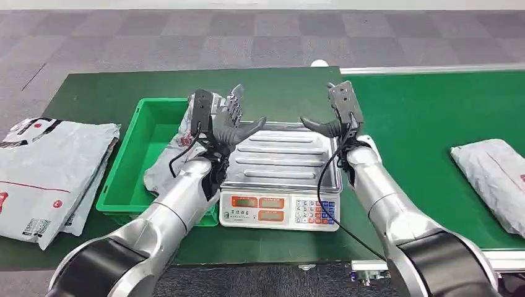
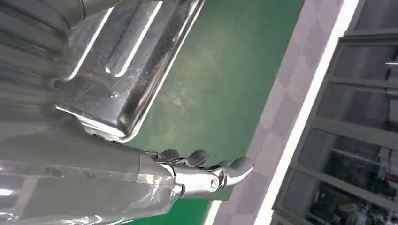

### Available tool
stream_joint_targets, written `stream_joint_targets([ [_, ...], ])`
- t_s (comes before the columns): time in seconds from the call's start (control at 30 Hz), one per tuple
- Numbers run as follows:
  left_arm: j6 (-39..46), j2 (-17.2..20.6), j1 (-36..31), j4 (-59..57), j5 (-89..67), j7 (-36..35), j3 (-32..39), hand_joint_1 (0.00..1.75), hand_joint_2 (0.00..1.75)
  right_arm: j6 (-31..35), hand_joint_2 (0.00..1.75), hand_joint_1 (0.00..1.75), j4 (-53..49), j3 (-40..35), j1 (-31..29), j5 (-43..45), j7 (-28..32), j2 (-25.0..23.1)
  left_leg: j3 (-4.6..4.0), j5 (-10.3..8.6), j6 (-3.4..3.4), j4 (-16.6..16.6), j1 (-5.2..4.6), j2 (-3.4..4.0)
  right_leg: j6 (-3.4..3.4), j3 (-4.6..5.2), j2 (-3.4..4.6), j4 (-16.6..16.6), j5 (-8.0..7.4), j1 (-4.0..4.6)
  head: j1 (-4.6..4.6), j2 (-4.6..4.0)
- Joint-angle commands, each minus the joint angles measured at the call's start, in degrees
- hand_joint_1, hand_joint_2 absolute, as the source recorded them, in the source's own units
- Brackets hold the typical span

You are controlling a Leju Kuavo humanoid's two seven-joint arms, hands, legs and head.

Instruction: Moved the parcel from conveyor to table for the left to box.

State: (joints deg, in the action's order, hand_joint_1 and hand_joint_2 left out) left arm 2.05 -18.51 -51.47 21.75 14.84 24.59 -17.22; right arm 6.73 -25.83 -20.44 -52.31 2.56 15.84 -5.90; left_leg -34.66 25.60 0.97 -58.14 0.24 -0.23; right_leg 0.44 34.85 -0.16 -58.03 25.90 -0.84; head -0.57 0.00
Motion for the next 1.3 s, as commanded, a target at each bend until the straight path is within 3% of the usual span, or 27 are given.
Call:
stream_joint_targets([
  [0.03, 0.45, 2.44, -4.03, -2.28, -0.73, -1.28, -2.95, 0.0, 1.75, -0.11, 1.75, 0.0, 4.93, -2.45, -4.98, 0.22, -1.56, -1.2, 0.13, 0.05, -0.02, 0.02, 0.02, 0.19, -0.05, -0.09, 0.18, 0.06, -0.03, 0.04, 0.0, 0.0],
  [0.67, 2.23, 2.1, -3.13, -1.96, -3.46, -2.14, -4.52, 0.0, 1.75, 0.54, 1.75, 0.0, 4.28, -2.32, -2.77, 0.1, -0.78, 0.24, 0.18, 0.01, -0.02, 0.09, 0.04, 0.04, -0.04, -0.19, 0.02, 0.14, -0.02, 0.04, 0.0, 0.0],
  [1.3, 3.26, 1.71, -1.6, -1.31, -3.08, -0.38, -3.82, 0.0, 1.75, 10.78, 1.75, 0.0, 3.32, -4.26, -0.31, -10.88, 0.05, 9.97, 0.06, -0.01, -0.03, 0.02, -0.01, -0.12, -0.01, -0.09, -0.12, 0.06, 0.02, -0.04, 0.0, 0.0],
])
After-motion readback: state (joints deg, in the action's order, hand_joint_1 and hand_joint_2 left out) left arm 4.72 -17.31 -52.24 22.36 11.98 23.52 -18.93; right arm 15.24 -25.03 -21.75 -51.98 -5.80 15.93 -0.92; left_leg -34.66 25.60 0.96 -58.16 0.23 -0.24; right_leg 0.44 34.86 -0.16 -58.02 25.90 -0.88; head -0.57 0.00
